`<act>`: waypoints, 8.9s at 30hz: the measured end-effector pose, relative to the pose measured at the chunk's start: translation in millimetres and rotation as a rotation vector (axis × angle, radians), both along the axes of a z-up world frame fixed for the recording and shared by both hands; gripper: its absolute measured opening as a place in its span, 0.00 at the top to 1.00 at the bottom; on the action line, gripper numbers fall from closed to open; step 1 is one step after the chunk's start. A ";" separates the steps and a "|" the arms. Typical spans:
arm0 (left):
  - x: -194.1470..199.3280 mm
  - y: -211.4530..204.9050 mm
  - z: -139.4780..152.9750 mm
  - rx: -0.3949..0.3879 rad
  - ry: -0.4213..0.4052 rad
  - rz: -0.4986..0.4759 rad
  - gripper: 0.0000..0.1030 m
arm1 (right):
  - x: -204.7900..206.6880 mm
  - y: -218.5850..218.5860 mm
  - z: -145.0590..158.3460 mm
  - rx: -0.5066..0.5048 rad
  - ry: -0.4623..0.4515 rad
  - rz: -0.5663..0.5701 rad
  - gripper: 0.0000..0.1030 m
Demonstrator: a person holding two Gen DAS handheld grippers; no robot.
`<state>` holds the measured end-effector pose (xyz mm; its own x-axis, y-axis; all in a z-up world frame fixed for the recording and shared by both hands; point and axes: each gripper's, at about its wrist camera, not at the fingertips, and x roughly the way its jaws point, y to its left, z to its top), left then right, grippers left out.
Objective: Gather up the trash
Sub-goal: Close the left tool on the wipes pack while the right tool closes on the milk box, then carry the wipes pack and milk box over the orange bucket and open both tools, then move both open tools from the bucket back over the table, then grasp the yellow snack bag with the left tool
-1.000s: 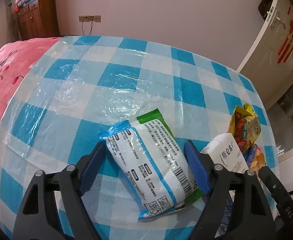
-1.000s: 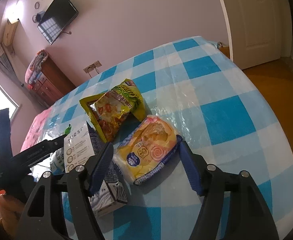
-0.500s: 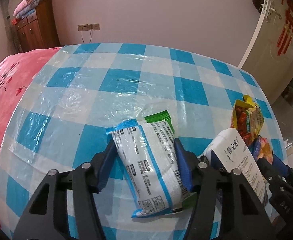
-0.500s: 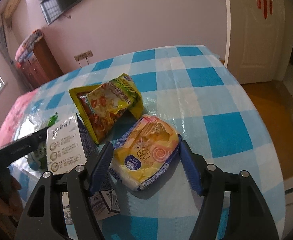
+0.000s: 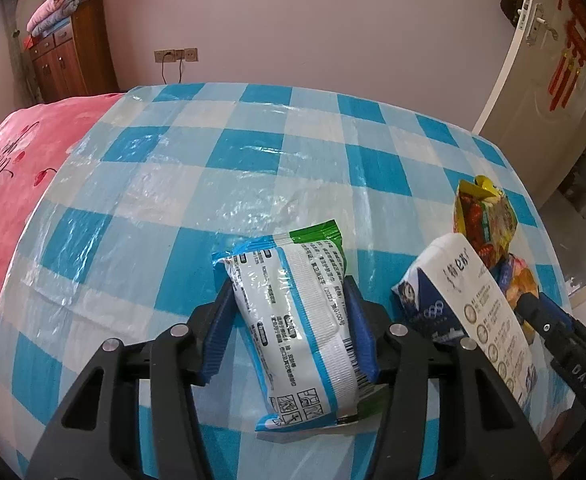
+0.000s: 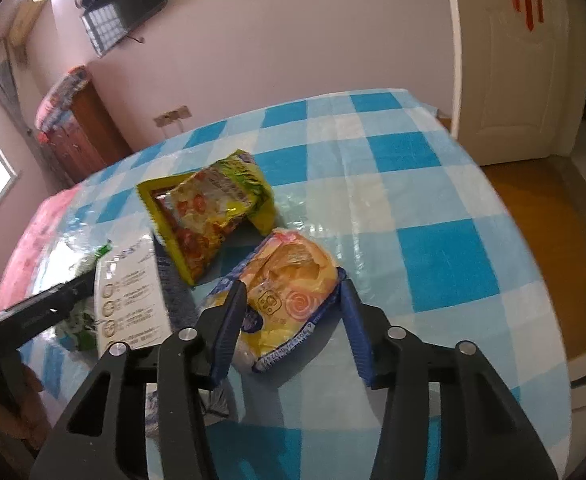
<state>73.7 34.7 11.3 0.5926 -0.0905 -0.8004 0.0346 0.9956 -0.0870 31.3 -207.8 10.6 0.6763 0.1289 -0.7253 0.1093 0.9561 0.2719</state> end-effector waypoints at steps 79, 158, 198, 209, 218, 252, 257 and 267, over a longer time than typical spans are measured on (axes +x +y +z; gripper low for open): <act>-166.5 169.8 84.0 -0.190 -0.275 0.061 0.56 | -77.7 197.0 91.1 0.016 -0.135 0.442 0.36; -204.6 227.8 132.2 0.068 -0.368 0.320 0.06 | -77.9 273.4 113.0 0.005 -0.219 0.471 0.08; -150.0 80.7 107.9 0.280 -0.265 0.100 0.06 | -74.8 127.6 63.6 0.154 -0.235 0.267 0.05; -126.8 40.7 94.0 0.306 -0.240 0.015 0.06 | -59.6 60.8 46.7 0.181 -0.148 0.091 0.05; -89.3 -1.7 87.5 0.231 -0.235 -0.118 0.06 | -51.1 -12.5 23.6 0.233 -0.062 -0.114 0.05; 59.6 -167.4 12.7 0.282 -0.055 -0.610 0.42 | -18.4 -28.4 -0.6 0.134 0.005 -0.043 0.05; 57.9 -152.8 13.3 0.215 -0.036 -0.542 0.61 | -15.0 -24.9 -0.1 0.122 0.001 -0.033 0.07; 12.9 -120.3 14.2 0.062 -0.018 -0.498 0.65 | -9.6 -18.1 0.2 0.101 -0.007 -0.016 0.30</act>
<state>86.6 -85.6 25.6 0.5033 -0.3186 -0.8032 0.5076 0.8613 -0.0235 21.8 -225.9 10.8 0.6837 0.1900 -0.7046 0.1225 0.9219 0.3675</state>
